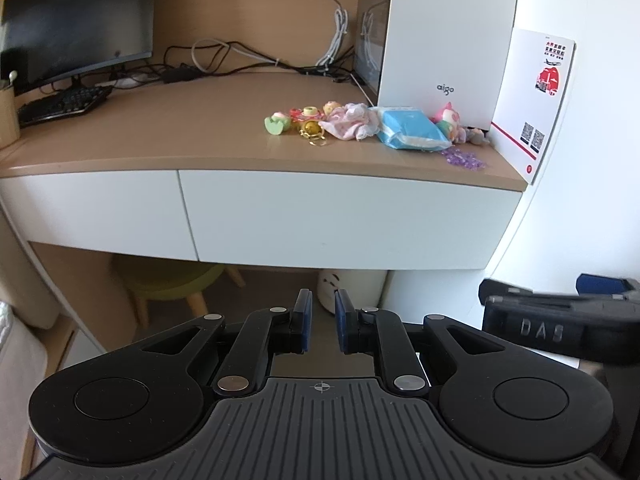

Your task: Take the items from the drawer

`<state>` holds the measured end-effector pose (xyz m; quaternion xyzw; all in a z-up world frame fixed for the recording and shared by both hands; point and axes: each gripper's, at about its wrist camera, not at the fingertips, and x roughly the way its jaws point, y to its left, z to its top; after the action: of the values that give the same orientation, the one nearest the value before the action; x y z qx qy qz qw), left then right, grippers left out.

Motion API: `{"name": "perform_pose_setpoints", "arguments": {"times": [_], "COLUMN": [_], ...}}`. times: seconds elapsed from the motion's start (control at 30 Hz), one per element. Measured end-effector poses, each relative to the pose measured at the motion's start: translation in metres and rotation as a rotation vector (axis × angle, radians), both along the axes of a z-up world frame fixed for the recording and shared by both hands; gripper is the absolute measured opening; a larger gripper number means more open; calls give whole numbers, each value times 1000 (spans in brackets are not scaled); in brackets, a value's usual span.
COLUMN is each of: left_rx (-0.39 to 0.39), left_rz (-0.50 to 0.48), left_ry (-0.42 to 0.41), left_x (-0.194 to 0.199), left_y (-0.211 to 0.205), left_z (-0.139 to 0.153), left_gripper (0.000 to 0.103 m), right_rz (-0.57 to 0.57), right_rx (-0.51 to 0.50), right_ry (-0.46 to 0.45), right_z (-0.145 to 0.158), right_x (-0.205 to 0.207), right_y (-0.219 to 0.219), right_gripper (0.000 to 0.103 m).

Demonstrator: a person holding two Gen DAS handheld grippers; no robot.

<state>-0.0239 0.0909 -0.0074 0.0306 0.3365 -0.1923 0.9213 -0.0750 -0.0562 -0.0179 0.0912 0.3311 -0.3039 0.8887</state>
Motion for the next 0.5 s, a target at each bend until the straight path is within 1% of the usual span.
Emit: {"name": "perform_pose_setpoints", "arguments": {"times": [0.13, 0.27, 0.4, 0.5], "left_rx": [-9, -14, -4, -6], "left_rz": [1, -16, -31, -19], "left_ry": [1, 1, 0, -5], "left_x": [-7, -13, -14, -11], "left_y": [-2, -3, -3, -1], "left_z": [0, 2, 3, 5], "left_gripper": [15, 15, 15, 14], "right_rz": [0, -1, -2, -4], "right_rx": [-7, -7, -6, -8], "right_ry": [13, 7, 6, -2], "right_z": [-4, -3, -2, 0], "right_x": [-6, -8, -8, -9], "right_y": [4, 5, 3, 2], "right_gripper": [103, 103, 103, 103]}}
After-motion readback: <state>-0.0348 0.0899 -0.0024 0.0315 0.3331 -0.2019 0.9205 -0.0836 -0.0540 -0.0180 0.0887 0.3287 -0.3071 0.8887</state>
